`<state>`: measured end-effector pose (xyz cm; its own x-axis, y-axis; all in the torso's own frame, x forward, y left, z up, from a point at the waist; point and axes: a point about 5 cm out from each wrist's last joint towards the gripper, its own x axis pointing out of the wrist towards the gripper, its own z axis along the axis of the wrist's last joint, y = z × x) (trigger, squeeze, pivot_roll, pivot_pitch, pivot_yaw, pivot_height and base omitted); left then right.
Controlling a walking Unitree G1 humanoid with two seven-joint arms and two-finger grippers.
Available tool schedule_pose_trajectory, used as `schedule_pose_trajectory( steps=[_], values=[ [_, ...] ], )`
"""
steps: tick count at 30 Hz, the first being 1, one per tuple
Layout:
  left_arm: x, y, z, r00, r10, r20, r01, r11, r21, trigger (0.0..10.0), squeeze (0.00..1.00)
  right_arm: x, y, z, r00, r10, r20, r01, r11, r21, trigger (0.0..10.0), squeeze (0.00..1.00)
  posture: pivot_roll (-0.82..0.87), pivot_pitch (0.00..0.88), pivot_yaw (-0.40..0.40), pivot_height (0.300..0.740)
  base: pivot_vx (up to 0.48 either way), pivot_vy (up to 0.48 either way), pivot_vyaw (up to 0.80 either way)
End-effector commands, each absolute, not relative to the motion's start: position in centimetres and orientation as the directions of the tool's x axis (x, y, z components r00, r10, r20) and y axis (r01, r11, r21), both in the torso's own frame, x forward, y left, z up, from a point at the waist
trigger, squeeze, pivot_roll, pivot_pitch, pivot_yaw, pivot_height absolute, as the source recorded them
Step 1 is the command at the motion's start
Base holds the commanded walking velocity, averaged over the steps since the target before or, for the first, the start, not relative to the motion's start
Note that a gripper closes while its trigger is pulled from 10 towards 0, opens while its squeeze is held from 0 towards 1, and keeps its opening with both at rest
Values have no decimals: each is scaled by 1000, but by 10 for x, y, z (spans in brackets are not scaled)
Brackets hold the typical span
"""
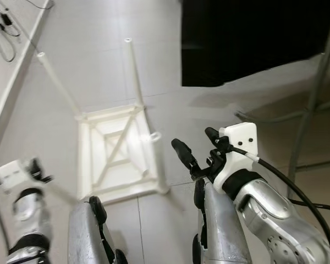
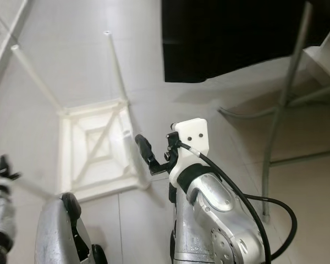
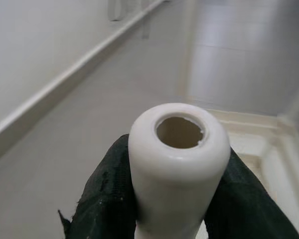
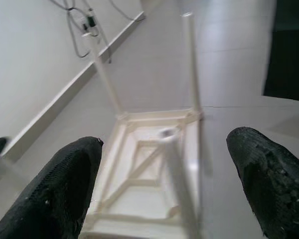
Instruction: Building children table
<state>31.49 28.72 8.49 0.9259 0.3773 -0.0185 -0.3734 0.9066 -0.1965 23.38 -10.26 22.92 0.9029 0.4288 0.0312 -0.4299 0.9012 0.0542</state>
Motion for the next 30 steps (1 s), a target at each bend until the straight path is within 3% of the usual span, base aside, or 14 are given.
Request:
schedule_pose_trajectory(
  steps=[1, 8, 15, 16, 23, 30],
  values=[
    [314, 260, 60, 960, 238, -149, -265, 944, -199, 10000, 0, 233, -100, 226, 901, 433, 31, -435, 898, 62, 10000, 0, -226, 246, 0, 405, 0, 0, 0],
    [324, 256, 77, 983, 166, -80, -179, 964, -198, 10000, 0, 234, -96, 216, 896, 445, -2, -444, 893, 74, 10000, 0, -205, 237, -7, 405, 0, 0, 0],
    [313, 259, 74, 988, 138, -68, -147, 976, -162, 10000, 16, 251, -102, 201, 912, 406, -60, -403, 913, 57, 10000, 0, -156, 220, -33, 405, 0, 0, 0],
    [310, 260, 74, 988, 137, -65, -146, 976, -162, 10000, 1000, 256, -105, 199, 916, 397, -64, -394, 918, 52, 10000, 0, -144, 216, -40, 405, 0, 0, 0],
    [298, 259, 68, 987, 142, -78, -152, 977, -153, 10000, 1000, 272, -107, 198, 910, 411, -55, -410, 911, 36, 10000, 0, -112, 192, -55, 405, 0, 0, 0],
    [274, 287, 56, 938, 324, -123, -332, 942, -52, 10000, 1000, 282, -103, 183, 885, 452, -113, -451, 892, 37, 10000, 0, -78, 159, -67, 405, 0, 0, 0]
  ],
)
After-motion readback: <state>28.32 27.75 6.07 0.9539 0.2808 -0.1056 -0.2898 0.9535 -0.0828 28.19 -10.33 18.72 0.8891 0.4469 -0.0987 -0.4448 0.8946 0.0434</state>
